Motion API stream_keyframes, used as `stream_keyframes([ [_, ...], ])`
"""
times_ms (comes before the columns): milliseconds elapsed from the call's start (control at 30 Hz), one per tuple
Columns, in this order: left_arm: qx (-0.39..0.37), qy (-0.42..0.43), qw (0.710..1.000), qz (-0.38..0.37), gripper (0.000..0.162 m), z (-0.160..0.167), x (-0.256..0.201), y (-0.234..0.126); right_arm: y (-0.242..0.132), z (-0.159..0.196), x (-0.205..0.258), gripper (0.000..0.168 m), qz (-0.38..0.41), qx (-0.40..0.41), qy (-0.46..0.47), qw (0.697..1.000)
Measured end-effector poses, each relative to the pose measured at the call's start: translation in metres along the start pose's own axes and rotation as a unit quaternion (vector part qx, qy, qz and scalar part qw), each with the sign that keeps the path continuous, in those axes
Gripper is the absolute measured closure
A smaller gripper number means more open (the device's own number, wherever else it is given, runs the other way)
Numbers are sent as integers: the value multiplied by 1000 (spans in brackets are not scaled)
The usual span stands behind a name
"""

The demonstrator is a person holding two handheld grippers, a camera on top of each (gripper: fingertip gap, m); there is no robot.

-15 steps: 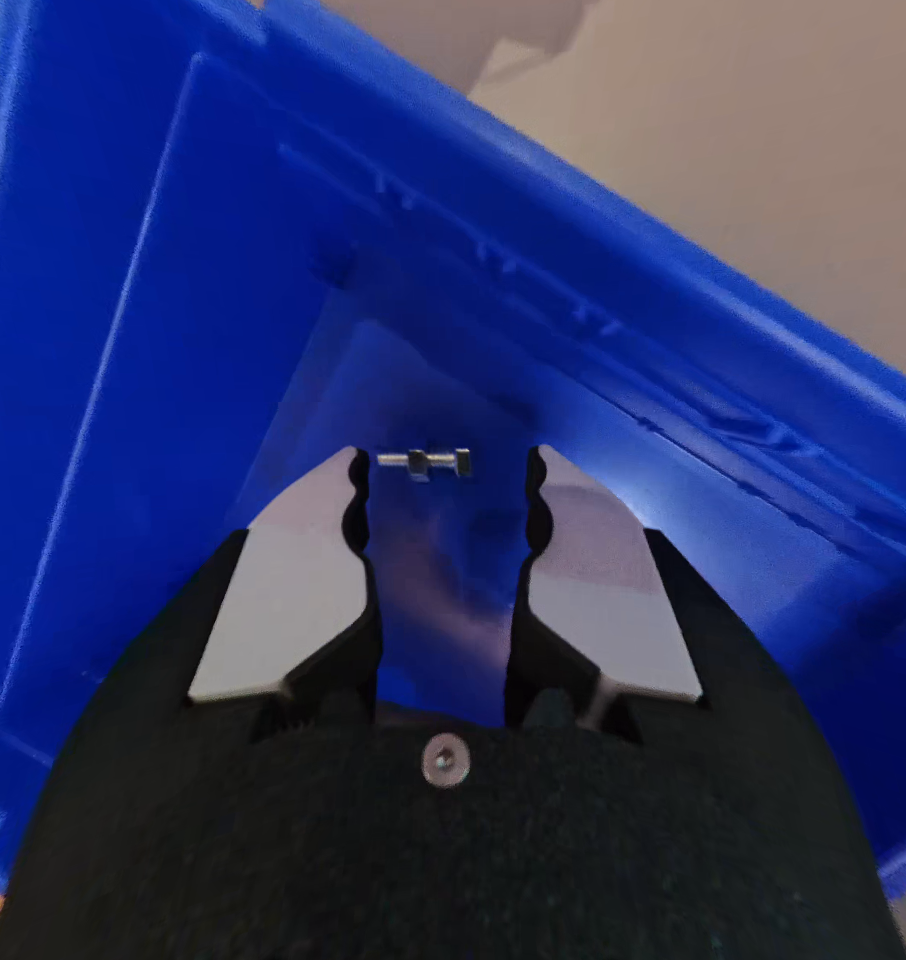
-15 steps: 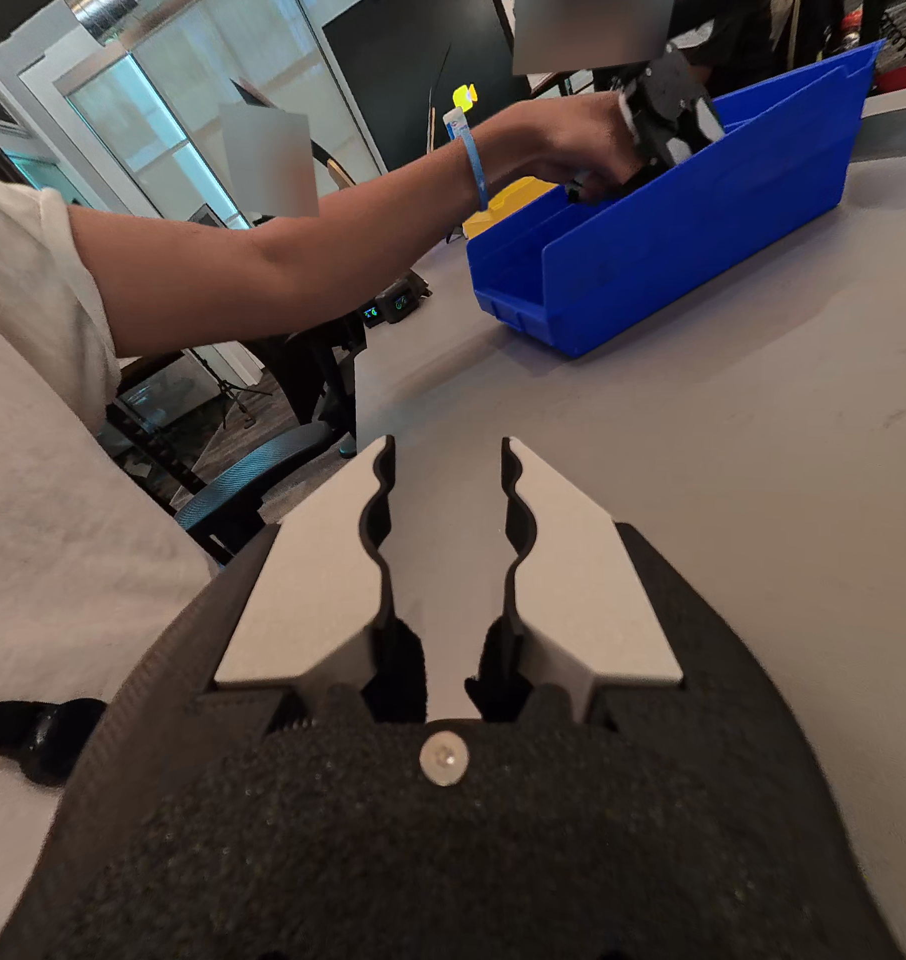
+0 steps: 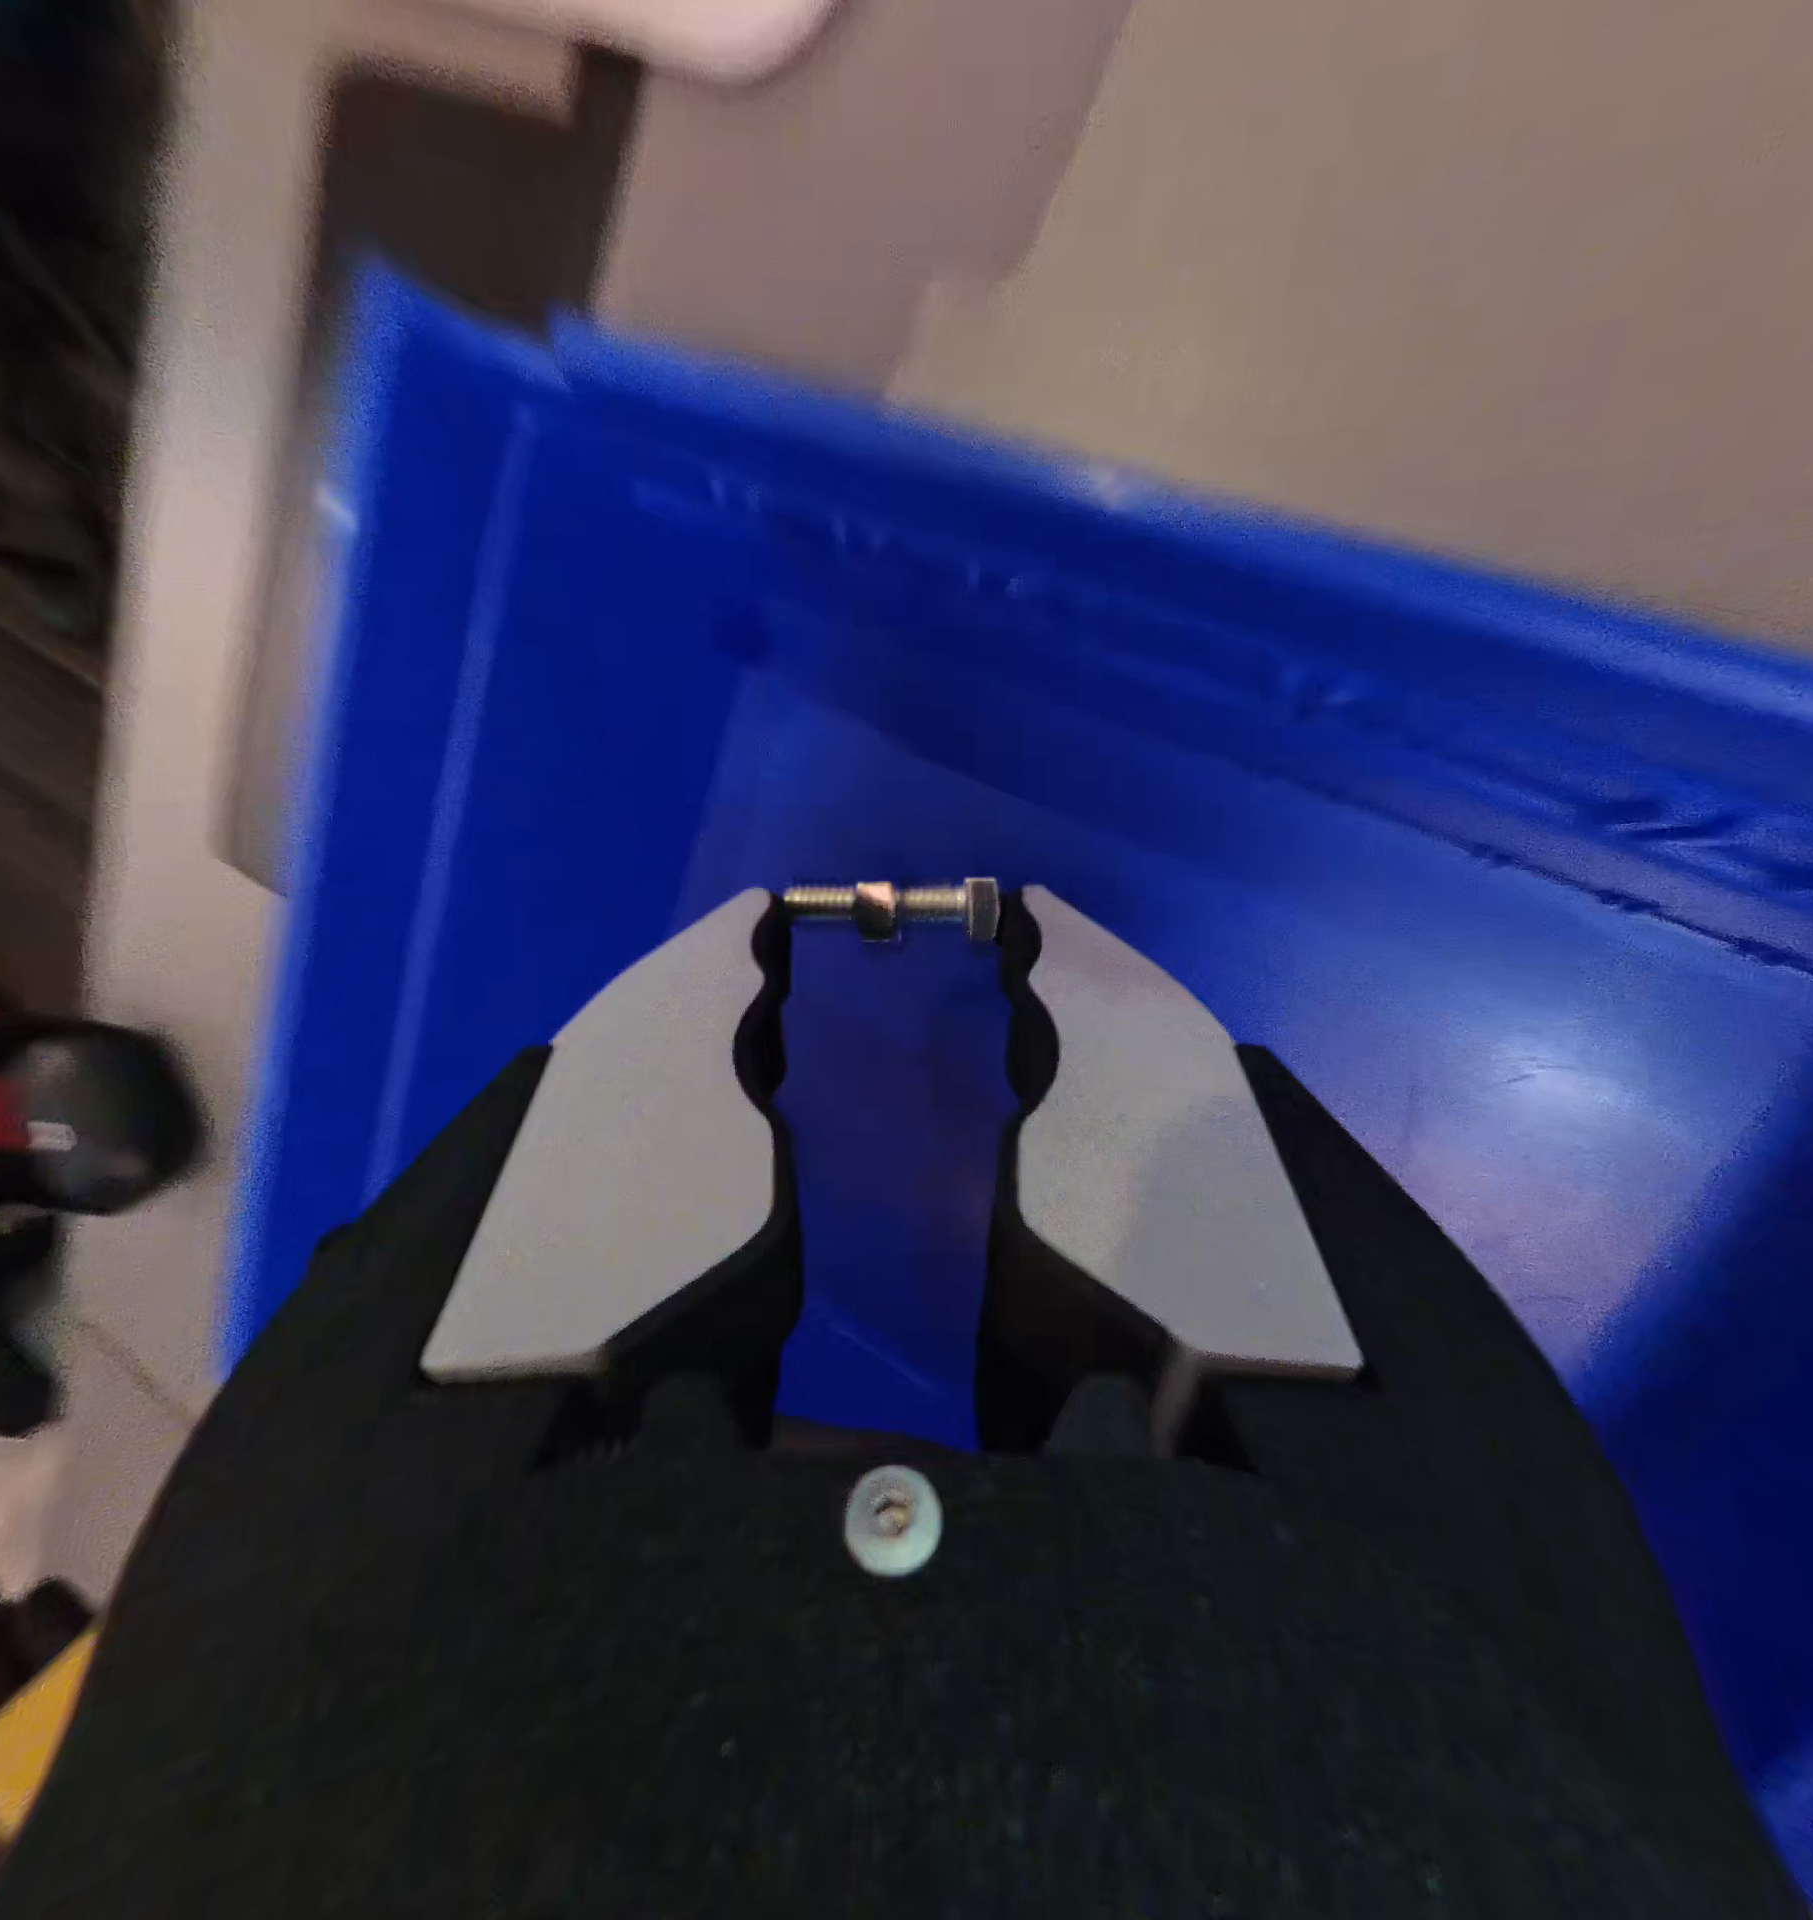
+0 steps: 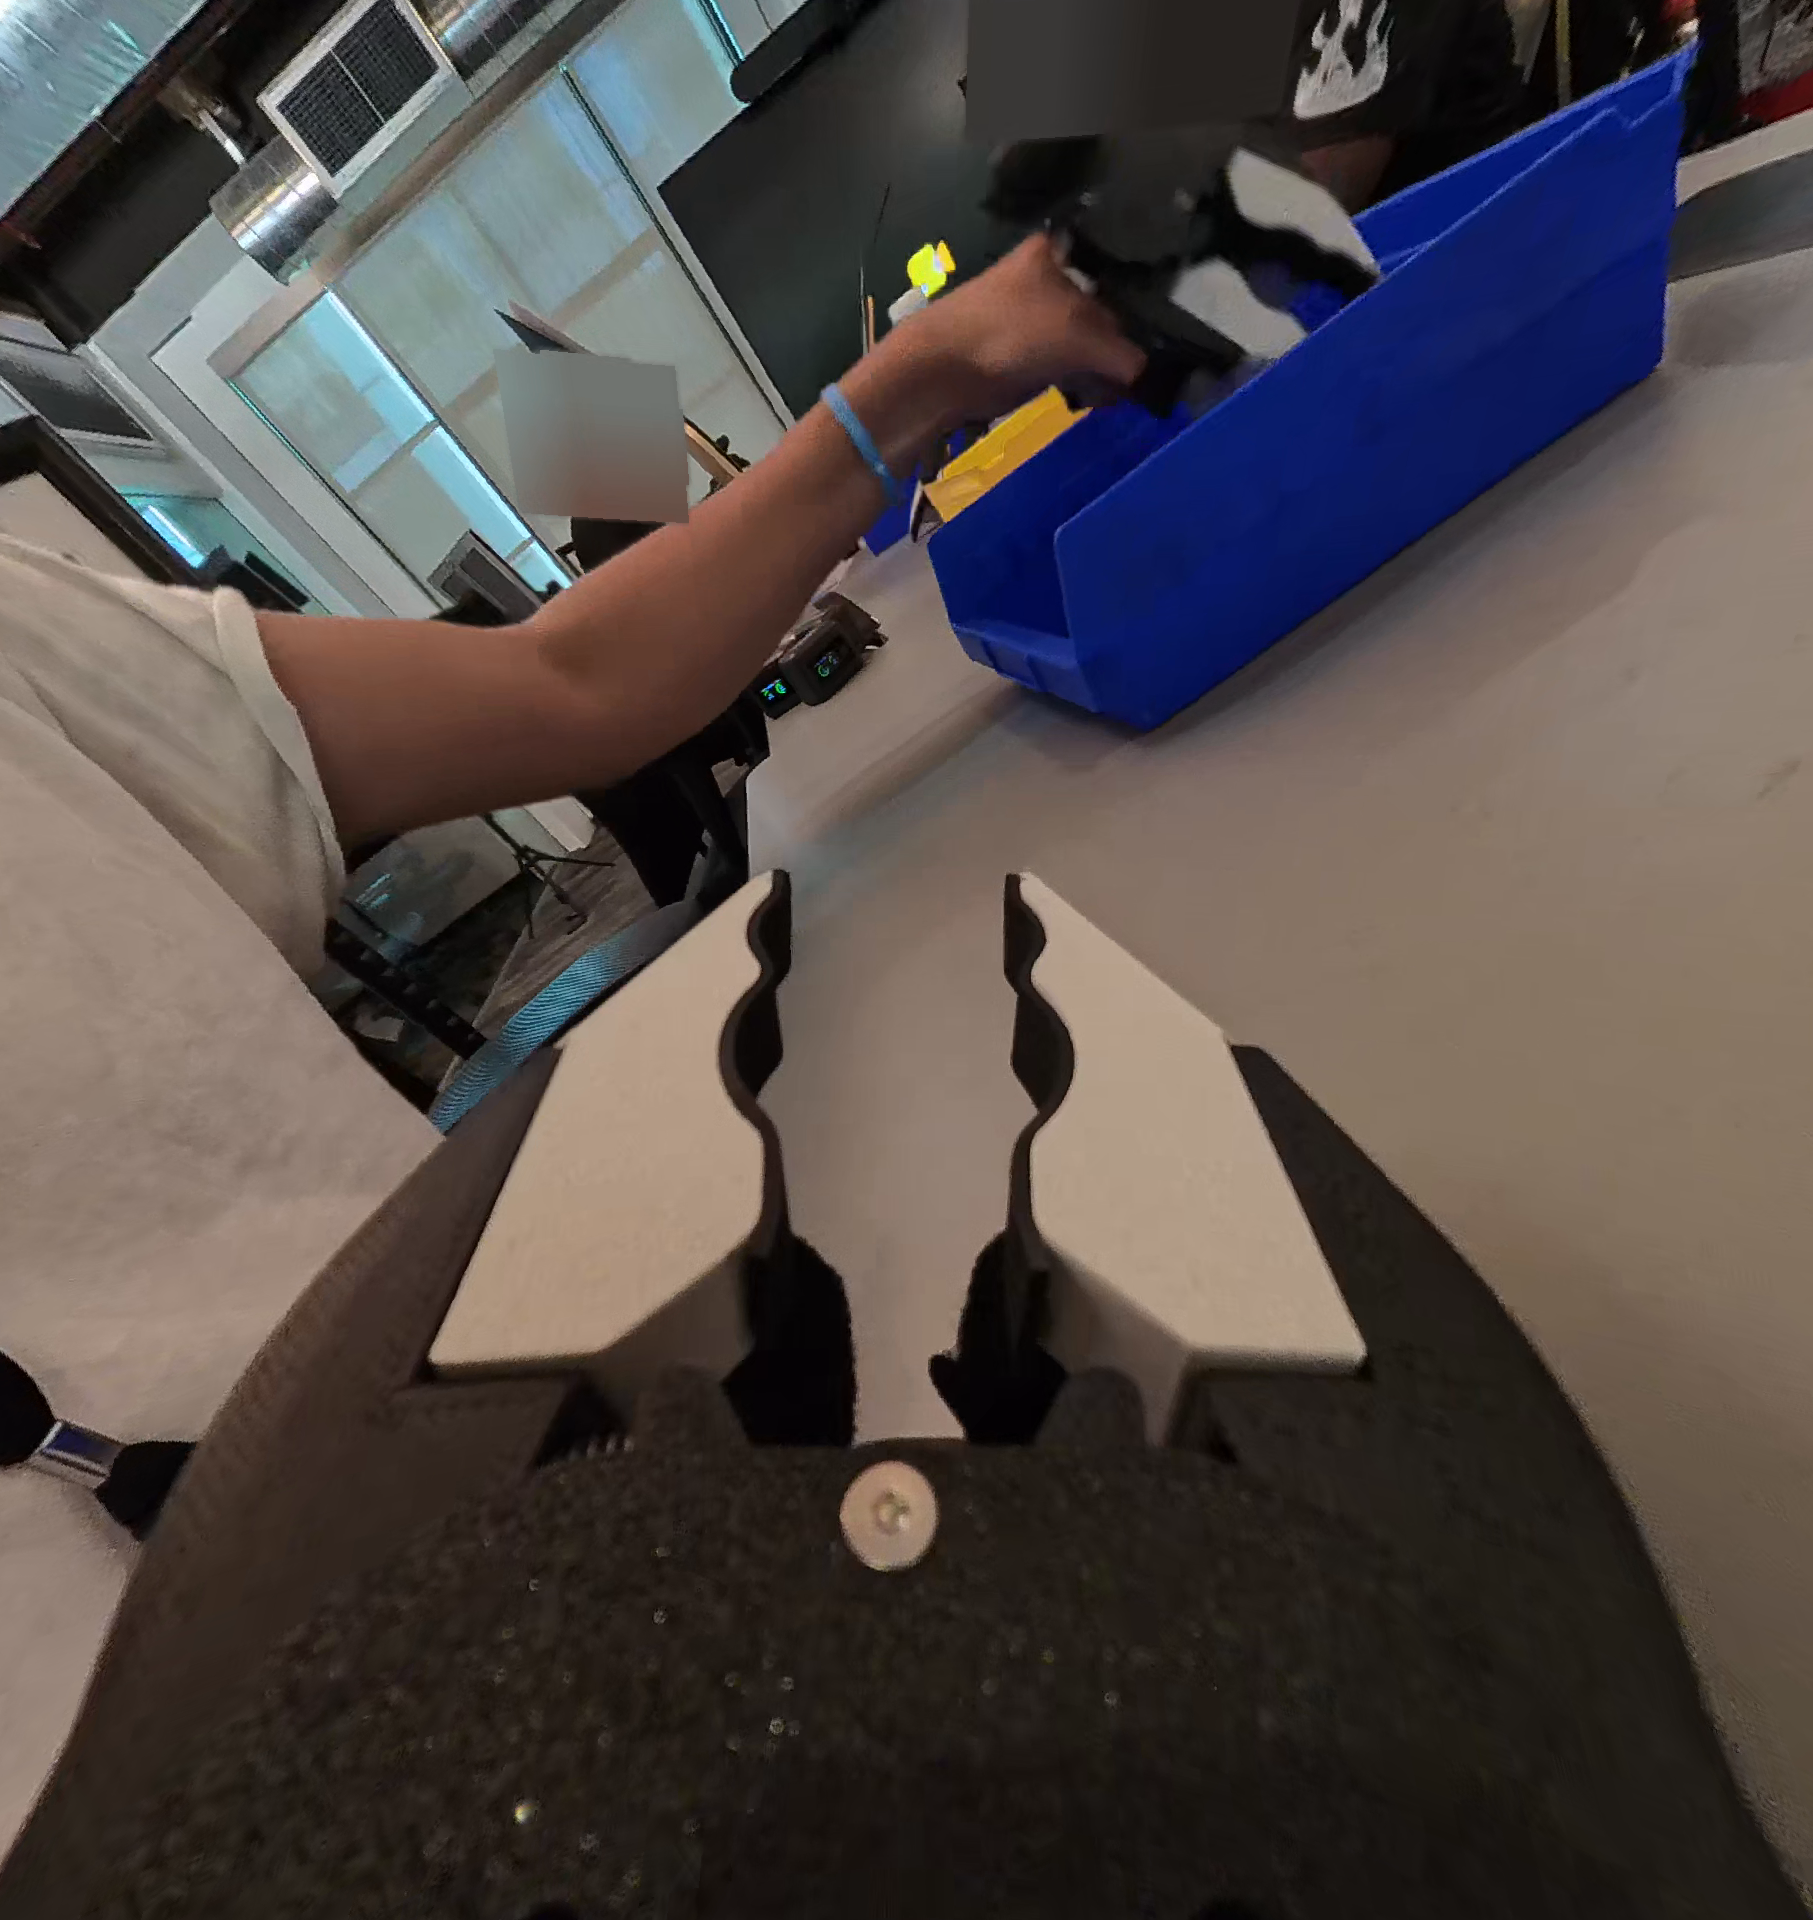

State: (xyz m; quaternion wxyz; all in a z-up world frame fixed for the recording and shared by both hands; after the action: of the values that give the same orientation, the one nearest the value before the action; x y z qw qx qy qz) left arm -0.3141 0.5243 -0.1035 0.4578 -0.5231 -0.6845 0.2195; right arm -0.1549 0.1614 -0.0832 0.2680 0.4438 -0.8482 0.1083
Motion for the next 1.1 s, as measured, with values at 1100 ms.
stream_keyframes([
  [1100,-410,272,867,-77,124,-177,-262,-149,70,-43,44,152,-240,-40,152,958],
])
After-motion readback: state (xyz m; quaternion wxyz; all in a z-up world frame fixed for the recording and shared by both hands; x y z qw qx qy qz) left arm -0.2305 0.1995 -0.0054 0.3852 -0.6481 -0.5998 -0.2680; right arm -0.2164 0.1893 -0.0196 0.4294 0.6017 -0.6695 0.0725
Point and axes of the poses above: each gripper's, where its closed fingertips meet, y out along the fingers, z out of its underside, x = y × z across the jaws, the point moved 2 cm from there along -y, back along the fingers, and after that the axes turned 5 degrees about -x, right-handed, at the moved point
